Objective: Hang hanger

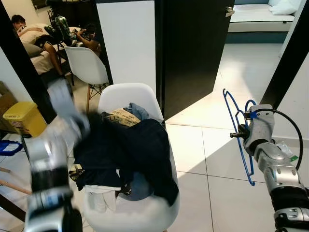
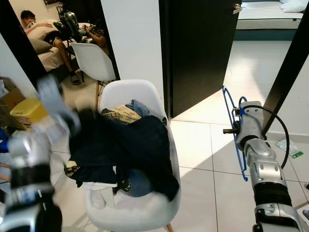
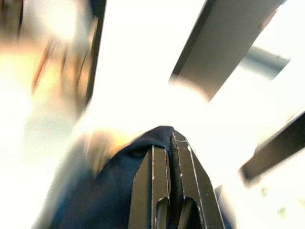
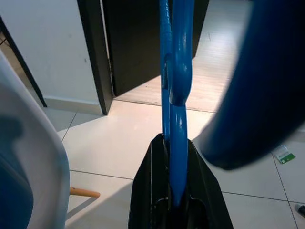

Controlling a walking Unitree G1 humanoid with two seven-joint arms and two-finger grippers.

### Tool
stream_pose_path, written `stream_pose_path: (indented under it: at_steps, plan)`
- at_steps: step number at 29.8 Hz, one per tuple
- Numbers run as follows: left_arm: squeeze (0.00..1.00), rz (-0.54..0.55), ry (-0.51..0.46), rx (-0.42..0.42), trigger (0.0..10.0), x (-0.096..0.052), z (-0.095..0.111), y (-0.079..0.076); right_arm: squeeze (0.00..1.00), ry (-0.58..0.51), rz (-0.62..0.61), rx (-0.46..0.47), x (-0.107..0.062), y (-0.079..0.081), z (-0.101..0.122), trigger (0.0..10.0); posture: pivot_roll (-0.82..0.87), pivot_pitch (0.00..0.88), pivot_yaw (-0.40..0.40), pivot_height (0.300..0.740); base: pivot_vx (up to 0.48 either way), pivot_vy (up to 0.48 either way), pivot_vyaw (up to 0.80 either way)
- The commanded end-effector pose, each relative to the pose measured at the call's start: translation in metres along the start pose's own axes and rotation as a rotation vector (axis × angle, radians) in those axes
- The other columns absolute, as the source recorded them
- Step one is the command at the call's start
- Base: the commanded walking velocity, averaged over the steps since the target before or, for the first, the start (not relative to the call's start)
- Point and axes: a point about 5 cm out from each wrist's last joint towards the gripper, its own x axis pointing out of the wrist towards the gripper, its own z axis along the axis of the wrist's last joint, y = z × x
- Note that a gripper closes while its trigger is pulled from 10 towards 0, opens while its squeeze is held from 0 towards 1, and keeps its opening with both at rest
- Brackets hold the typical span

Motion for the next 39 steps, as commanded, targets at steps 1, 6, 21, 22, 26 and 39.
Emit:
stream_pose_path:
  at_steps: [1,6,21,22,26,39]
  plan:
    - [0.00,0.002,-0.058,0.003,0.0,0.000,0.012,0.007,0.00,-0.040,-0.003,0.024,0.001,0.001,0.007,10.0,-0.04,0.000,0.050,0.740,0.000,0.000,0.00]
    - [0.00,0.014,-0.430,0.090,0.0,0.002,0.130,-0.001,0.00,-0.049,-0.010,0.035,0.001,0.002,0.007,10.0,-0.03,0.000,0.057,0.740,0.000,0.000,0.00]
    - [0.00,0.365,-0.903,0.386,0.0,-0.053,0.266,0.016,0.00,-0.075,-0.016,0.059,0.004,0.003,0.010,10.0,-0.01,0.000,0.061,0.740,0.000,0.000,0.00]
    - [0.00,0.335,-0.865,0.399,0.0,-0.044,0.255,0.012,0.00,-0.074,-0.015,0.062,0.004,0.004,0.009,10.0,-0.01,0.000,0.060,0.740,0.000,0.000,0.00]
    - [0.00,0.182,-0.646,0.376,0.0,0.000,0.186,-0.005,0.00,-0.074,-0.014,0.064,0.002,0.004,0.007,10.0,-0.02,0.000,0.064,0.740,0.000,0.000,0.00]
    - [0.00,-0.342,-0.066,0.124,0.0,0.001,-0.048,-0.118,0.00,-0.068,-0.022,0.062,0.000,0.000,0.005,10.0,-0.03,0.000,0.068,0.740,0.000,0.000,0.00]
